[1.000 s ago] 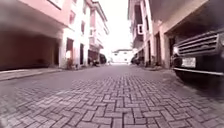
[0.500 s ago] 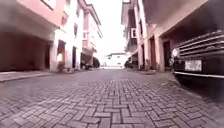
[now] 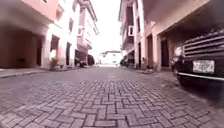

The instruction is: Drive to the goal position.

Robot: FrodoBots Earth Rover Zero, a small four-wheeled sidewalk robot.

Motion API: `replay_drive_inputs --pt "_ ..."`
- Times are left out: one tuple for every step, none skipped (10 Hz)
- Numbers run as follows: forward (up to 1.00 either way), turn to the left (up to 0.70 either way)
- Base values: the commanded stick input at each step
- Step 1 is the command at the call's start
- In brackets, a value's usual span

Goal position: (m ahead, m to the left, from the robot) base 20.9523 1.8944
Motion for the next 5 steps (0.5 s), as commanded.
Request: replay_drive_inputs --pt "0.7 0.0" --pt "0.7 0.0" --pt "0.7 0.0" --pt "0.7 0.0" --pt "0.7 0.0"
